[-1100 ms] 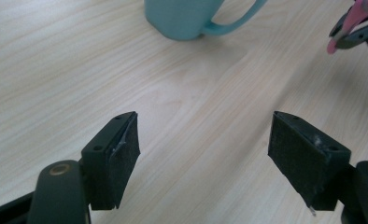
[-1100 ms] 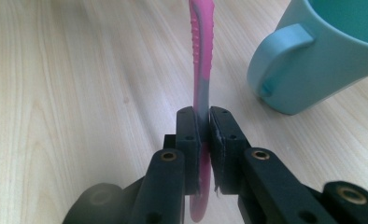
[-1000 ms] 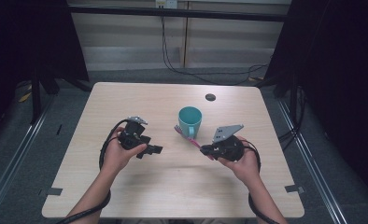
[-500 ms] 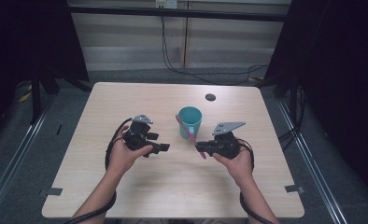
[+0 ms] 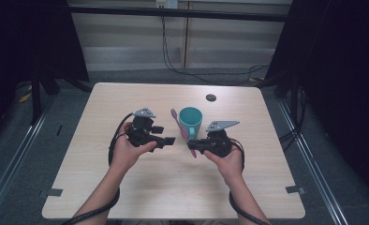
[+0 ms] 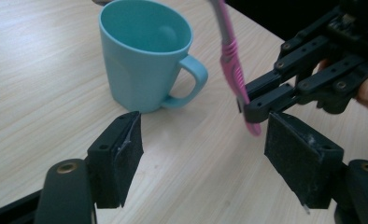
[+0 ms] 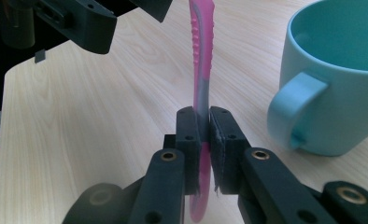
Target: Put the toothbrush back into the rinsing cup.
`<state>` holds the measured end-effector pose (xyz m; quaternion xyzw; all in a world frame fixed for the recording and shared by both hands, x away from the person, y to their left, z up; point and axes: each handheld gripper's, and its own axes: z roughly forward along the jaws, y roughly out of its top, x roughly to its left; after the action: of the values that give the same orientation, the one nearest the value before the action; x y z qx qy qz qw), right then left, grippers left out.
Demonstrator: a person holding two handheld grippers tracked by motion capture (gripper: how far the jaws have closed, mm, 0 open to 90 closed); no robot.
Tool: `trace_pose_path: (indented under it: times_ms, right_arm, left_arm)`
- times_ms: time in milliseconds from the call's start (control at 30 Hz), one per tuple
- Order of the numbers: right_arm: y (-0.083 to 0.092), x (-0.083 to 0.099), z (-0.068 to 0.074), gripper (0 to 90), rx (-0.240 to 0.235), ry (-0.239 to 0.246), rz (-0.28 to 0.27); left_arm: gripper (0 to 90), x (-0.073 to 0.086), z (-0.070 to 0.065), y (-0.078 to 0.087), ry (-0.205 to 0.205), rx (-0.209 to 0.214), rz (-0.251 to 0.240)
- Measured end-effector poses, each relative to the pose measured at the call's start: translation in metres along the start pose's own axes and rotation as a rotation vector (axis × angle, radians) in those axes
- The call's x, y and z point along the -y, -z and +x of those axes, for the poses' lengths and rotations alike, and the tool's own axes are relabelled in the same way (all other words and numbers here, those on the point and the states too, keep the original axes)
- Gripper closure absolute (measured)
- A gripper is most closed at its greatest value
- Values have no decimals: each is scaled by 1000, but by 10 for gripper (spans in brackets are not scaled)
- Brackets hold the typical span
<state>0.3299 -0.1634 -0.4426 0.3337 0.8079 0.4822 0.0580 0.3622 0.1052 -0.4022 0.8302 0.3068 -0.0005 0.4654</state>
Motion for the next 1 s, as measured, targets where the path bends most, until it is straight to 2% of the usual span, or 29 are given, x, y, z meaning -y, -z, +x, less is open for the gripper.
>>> trace_pose_path:
  times_ms: [33,167,467,800,1000]
  right_arm:
    - [-1,0,1,829,-6,-4,-5]
    - [-5,0,3,829,-18,-14,-15]
    - [-11,-3,7,829,-36,-30,-32]
    - [-16,-4,14,829,-48,-31,-42]
    - [-17,-3,15,829,-61,-46,-51]
  left_arm:
    - [325,-1,0,0,-5,1,2]
    - [372,-2,0,-3,24,16,-11]
    - [552,-6,-3,-7,38,42,-29]
    - [774,-7,-7,-11,26,45,-47]
    - [786,-8,-9,-12,30,61,-55]
